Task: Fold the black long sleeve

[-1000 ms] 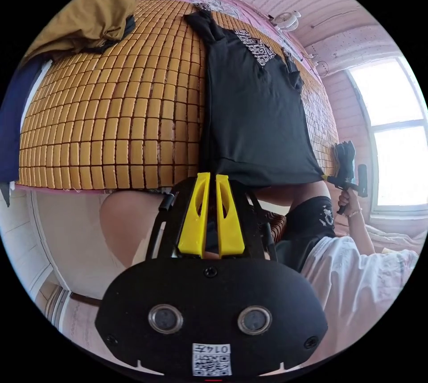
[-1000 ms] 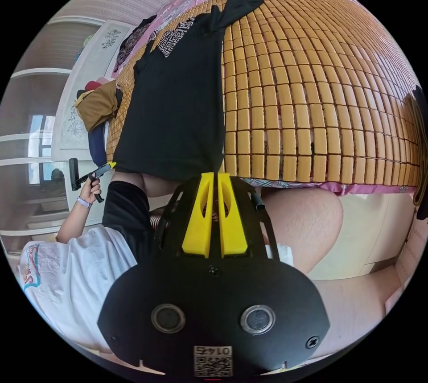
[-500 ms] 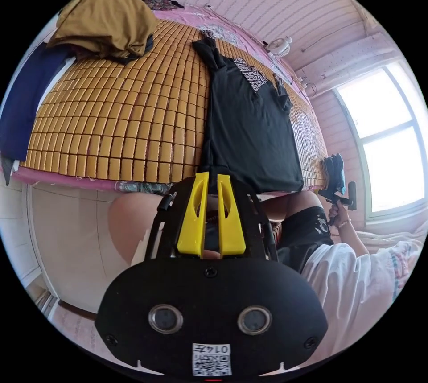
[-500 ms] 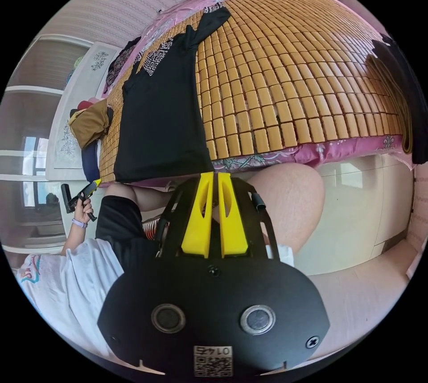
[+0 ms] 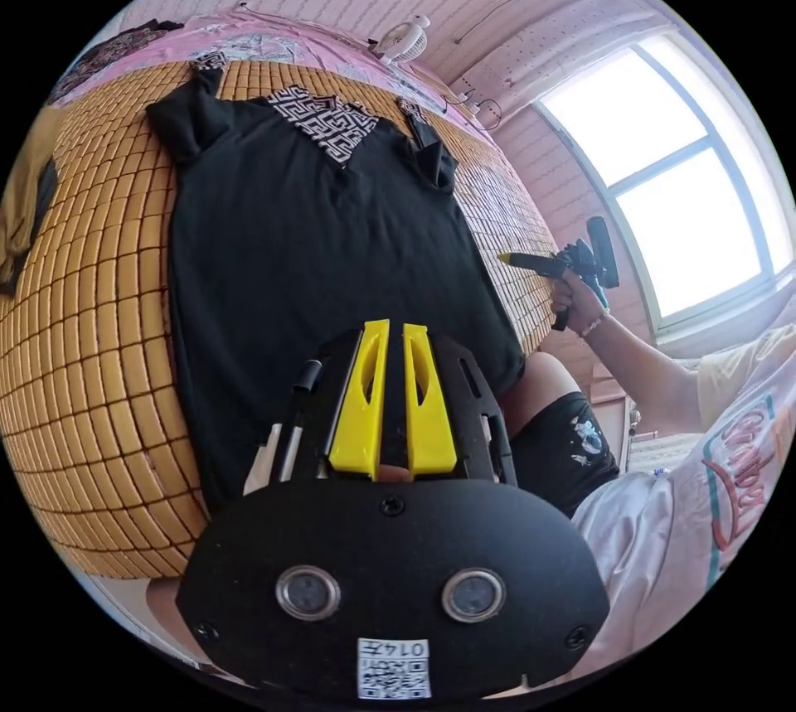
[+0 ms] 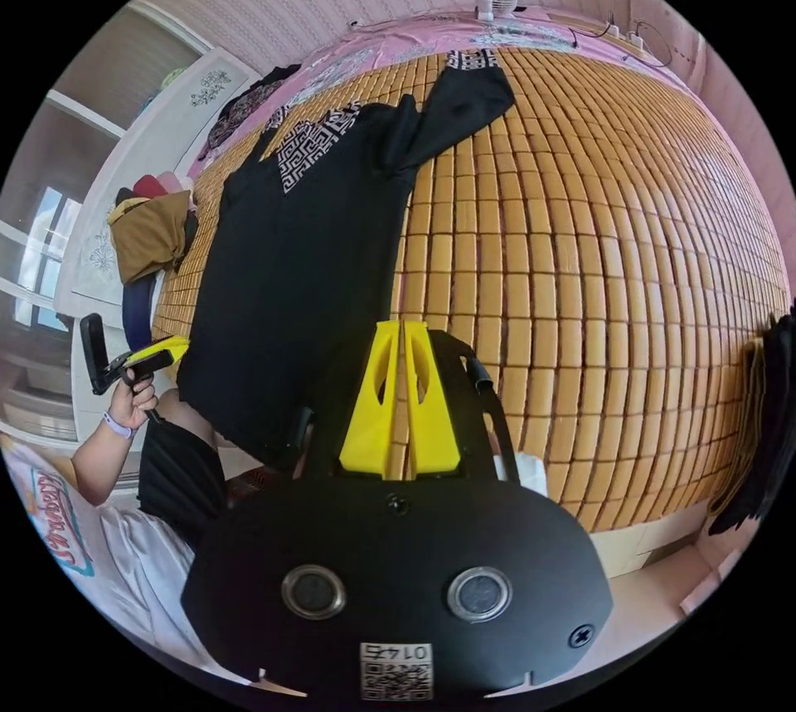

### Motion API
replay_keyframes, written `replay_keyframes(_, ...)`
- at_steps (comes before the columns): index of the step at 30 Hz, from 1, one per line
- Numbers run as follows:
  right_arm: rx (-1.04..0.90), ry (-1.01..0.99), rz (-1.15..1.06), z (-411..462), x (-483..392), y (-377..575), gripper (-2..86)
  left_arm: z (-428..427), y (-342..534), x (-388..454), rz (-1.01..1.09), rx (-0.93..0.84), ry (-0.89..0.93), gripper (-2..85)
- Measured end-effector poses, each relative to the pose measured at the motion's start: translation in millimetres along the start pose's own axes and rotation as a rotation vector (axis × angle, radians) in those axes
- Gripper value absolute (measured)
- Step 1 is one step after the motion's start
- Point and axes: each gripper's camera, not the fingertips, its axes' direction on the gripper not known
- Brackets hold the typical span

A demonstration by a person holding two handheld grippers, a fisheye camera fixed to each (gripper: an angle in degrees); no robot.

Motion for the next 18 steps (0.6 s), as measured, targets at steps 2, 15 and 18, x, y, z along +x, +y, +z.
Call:
replay_keyframes(2, 0.008, 0.003, -0.002, 1.3, 2.3, -32.9, 0.2, 10.3, -23.3, -1.1, 0.000, -0.013, 0.027, 3.8)
replay_keyframes(15, 0.072, 0.091, 0.278, -65.0, 4.4, -48.3, -0.2, 11.6, -127.0, 32.6, -0.008, -0.181, 0.070, 3.9)
replay_keyframes(18, 0.039, 0.100, 0.286, -85.4, 6.2, -38.4, -0.1, 21.8, -160.5, 43.6, 0.031, -0.177, 0.043, 4.2)
